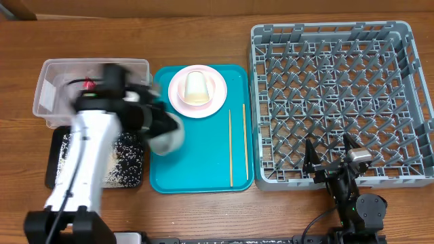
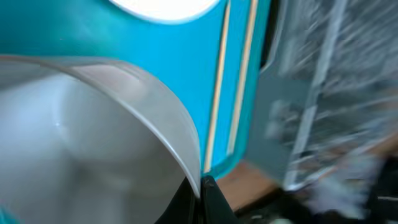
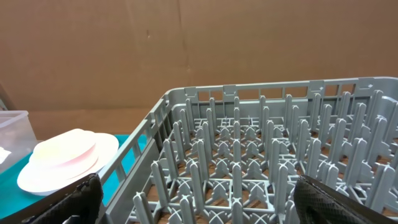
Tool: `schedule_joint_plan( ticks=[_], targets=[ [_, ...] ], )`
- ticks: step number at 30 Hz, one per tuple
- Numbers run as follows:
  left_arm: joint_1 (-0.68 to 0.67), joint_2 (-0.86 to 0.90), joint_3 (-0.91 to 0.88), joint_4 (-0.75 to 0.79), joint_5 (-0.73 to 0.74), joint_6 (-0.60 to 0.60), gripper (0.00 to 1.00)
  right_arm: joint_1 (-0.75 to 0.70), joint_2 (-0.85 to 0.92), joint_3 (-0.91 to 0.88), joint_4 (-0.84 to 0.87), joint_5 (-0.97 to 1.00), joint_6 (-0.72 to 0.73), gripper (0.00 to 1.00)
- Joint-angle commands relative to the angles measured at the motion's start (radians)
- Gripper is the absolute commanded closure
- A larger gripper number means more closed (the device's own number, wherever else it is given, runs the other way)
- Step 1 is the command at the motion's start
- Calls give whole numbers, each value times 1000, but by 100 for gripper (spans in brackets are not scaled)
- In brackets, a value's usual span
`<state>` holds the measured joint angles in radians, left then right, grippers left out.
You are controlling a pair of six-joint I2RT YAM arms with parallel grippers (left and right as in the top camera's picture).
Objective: Sort waste into correct bins and load items into the dishwasher
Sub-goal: 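Set the empty white bowl back down on the teal tray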
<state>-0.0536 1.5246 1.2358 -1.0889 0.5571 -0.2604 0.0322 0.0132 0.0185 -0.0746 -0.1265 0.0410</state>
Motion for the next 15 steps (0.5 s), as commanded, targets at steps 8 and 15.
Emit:
schedule_joint_plan(
  ticks=[8, 15],
  targets=[
    [-493, -6, -10, 61, -610, -341, 96, -6, -5, -11, 4, -3, 4, 0],
    [-547, -6, -77, 129, -627, -377, 96, -6, -5, -11, 4, -3, 4, 0]
  ],
)
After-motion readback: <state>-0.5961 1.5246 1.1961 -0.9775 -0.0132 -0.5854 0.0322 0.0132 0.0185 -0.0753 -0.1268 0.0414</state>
